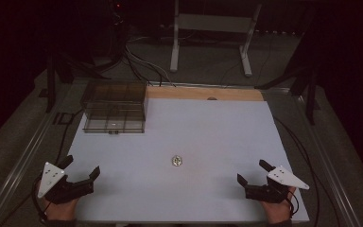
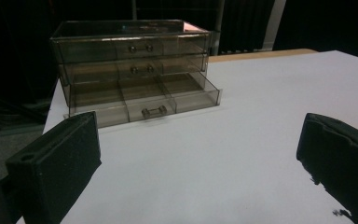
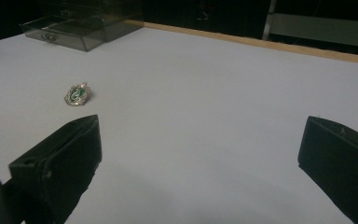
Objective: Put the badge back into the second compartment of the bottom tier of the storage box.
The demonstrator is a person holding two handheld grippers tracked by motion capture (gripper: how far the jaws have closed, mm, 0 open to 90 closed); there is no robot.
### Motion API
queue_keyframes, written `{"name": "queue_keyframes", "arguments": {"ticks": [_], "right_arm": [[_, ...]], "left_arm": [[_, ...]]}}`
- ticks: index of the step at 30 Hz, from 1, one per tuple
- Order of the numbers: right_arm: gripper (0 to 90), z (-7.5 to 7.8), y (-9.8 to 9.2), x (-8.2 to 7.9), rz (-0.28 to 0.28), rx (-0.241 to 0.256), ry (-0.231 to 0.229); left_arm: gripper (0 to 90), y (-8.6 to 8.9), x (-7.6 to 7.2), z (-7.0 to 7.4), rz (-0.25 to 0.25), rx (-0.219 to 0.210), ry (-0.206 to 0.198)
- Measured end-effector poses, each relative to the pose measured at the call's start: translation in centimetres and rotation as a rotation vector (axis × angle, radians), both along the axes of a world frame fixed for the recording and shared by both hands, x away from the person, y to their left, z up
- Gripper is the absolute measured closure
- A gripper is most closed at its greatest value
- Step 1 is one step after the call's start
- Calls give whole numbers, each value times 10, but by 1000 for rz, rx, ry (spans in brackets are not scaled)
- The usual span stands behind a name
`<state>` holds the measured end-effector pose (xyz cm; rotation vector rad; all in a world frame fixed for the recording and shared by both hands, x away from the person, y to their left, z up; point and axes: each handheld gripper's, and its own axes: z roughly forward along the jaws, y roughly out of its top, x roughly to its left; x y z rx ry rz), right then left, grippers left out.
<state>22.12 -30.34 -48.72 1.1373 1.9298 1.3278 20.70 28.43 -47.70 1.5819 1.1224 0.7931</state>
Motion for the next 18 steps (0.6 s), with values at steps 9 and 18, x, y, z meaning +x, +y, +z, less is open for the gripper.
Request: {"name": "queue_keyframes", "arguments": {"ticks": [9, 18], "right_arm": [[2, 0, 1, -1, 2, -3, -8], [2, 0, 1, -1, -8, 11, -9]], "left_arm": [[5, 0, -2, 1, 9, -2, -7], [5, 0, -4, 6, 12, -13, -7]]}}
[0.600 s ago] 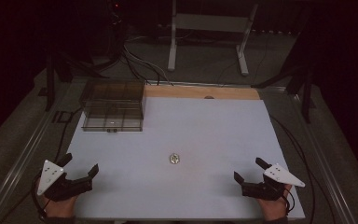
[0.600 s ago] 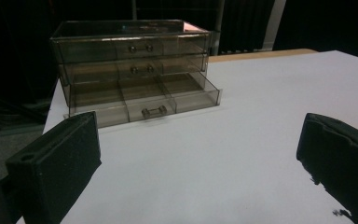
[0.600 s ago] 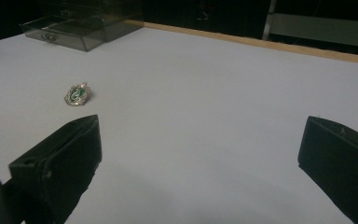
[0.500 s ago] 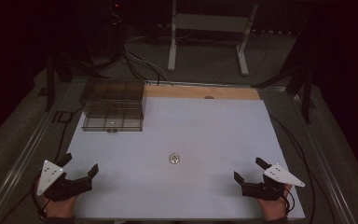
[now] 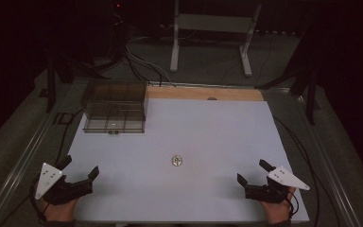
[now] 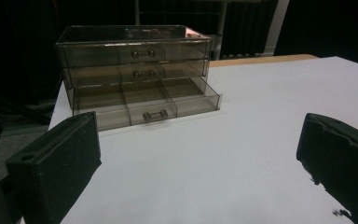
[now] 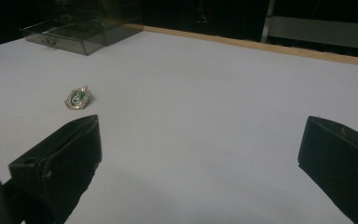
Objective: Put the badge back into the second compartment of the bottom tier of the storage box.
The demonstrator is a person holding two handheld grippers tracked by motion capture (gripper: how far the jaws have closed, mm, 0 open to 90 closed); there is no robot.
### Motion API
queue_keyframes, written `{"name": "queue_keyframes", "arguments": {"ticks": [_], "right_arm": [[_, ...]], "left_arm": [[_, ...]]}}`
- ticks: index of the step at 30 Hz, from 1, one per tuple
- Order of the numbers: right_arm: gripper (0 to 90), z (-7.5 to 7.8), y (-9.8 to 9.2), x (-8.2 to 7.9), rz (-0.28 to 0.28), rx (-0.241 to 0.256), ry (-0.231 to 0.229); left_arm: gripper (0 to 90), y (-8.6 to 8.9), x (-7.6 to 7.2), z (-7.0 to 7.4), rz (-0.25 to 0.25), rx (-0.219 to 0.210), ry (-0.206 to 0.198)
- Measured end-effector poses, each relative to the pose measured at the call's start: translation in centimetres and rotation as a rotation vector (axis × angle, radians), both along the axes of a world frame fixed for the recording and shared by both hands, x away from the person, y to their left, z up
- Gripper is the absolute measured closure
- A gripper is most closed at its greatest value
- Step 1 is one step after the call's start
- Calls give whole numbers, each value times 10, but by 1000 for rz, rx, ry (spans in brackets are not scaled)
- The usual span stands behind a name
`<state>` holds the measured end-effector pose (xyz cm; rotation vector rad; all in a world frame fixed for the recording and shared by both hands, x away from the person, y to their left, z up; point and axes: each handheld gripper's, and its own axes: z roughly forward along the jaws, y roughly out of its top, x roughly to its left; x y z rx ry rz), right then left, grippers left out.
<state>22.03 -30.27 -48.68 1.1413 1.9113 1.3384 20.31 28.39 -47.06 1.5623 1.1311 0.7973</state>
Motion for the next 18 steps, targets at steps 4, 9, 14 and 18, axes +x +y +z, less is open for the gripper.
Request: {"name": "queue_keyframes", "arguments": {"ticks": [4, 9, 14, 18], "right_arm": [[2, 1, 0, -1, -5, -2, -3], [2, 0, 0, -2, -14, 6, -1], [2, 0, 0, -2, -17, 8, 0], [2, 0, 1, -3, -14, 6, -1]], "left_arm": [[5, 0, -1, 6, 4, 1, -2], [5, 1, 2, 11, -1, -3, 9], [5, 0, 5, 15, -18, -9, 22], [5, -3, 10, 17, -34, -10, 33]]}}
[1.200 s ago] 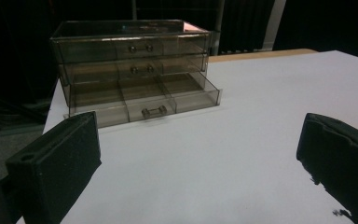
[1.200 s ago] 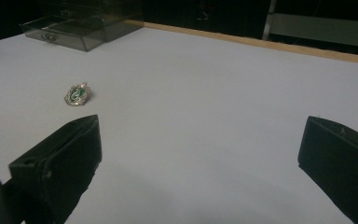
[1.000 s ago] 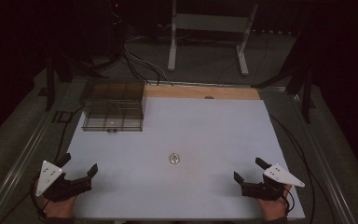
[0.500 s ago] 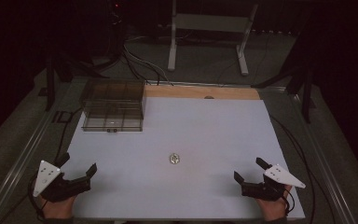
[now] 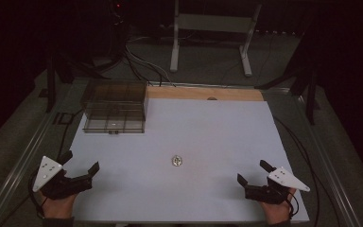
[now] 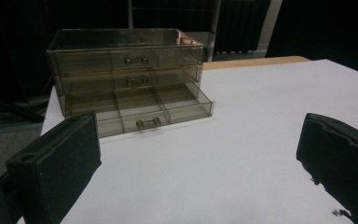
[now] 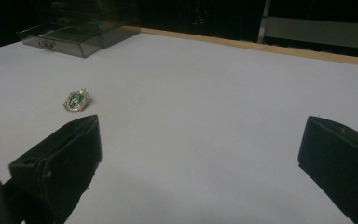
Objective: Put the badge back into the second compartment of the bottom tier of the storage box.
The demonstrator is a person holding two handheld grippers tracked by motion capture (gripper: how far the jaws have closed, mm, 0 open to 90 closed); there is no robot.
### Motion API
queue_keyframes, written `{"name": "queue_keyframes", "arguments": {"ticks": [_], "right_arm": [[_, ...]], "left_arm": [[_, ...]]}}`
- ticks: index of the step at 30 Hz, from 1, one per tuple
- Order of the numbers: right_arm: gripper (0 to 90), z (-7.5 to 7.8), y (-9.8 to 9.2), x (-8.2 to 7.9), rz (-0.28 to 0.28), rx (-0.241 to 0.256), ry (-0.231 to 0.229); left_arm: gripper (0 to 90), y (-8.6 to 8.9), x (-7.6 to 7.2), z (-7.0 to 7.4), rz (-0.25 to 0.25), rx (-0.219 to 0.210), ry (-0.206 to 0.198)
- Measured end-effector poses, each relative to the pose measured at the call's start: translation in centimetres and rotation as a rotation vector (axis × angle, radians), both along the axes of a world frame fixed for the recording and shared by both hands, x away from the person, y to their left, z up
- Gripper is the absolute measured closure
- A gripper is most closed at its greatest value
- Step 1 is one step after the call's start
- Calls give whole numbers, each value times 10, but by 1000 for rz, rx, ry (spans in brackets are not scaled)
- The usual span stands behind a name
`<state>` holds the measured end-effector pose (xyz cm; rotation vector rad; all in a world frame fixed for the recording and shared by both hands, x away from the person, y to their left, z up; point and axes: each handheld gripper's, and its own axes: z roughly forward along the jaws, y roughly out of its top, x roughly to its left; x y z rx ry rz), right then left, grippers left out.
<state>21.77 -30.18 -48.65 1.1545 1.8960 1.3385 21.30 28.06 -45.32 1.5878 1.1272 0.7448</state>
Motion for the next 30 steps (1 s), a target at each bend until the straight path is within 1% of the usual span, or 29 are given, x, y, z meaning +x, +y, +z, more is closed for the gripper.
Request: {"name": "queue_keyframes", "arguments": {"ticks": [2, 4, 7, 12, 16, 20, 22, 24, 30], "right_arm": [[2, 0, 0, 0, 0, 0, 0], [2, 0, 0, 1, 0, -1, 0], [2, -1, -1, 1, -4, 1, 2], [2, -1, -1, 1, -6, 3, -1], [2, 0, 0, 1, -5, 3, -1], [2, 0, 0, 0, -5, 2, -1], [2, 0, 0, 0, -5, 2, -3], [2, 0, 0, 0, -5, 3, -2], [2, 0, 0, 0, -3, 0, -3]], "left_arm": [[5, -1, 1, 0, -3, -2, 1], [5, -6, 5, 1, -18, 4, 10], [5, -9, 9, 1, -24, 5, 16], [5, -15, 14, 3, -41, 2, 17], [5, -23, 21, 5, -60, 9, 17], [5, -27, 24, 6, -70, 9, 20], [5, -32, 28, 6, -81, 17, 28], [5, -33, 29, 6, -82, 17, 29], [5, -46, 38, 4, -107, 18, 38]]}}
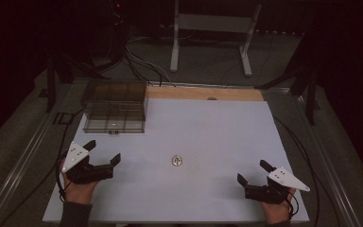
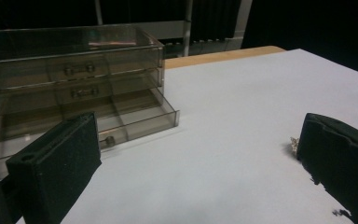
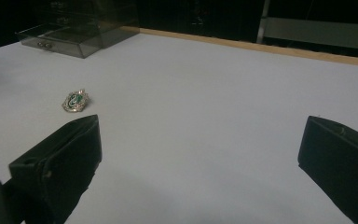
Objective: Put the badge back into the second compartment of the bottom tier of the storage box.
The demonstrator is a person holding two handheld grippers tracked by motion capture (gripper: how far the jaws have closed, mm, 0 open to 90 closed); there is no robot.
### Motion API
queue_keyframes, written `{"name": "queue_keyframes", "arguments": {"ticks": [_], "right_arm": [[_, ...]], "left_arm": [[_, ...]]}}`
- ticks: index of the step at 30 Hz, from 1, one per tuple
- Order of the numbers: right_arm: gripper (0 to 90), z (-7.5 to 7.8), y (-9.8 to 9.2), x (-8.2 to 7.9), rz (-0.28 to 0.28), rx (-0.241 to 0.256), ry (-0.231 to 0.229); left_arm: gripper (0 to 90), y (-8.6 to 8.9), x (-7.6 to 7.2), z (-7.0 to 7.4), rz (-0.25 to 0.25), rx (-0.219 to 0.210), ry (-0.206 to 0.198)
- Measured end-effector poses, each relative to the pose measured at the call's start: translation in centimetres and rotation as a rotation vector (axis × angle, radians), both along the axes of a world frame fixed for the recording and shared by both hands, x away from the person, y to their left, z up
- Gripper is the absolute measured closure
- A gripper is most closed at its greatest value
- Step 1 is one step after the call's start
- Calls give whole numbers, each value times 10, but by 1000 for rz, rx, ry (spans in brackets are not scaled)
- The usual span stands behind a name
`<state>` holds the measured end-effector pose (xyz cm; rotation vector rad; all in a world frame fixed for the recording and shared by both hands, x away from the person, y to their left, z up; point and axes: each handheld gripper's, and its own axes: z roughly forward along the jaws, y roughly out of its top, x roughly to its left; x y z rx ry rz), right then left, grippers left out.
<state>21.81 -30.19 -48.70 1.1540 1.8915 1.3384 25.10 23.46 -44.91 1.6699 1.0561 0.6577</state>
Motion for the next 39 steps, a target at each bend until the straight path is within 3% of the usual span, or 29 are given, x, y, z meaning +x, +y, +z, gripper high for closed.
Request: {"name": "queue_keyframes", "arguments": {"ticks": [39], "right_arm": [[2, 1, 1, 0, 5, -7, -4]], "left_arm": [[11, -76, 38, -24, -135, 40, 92]]}}
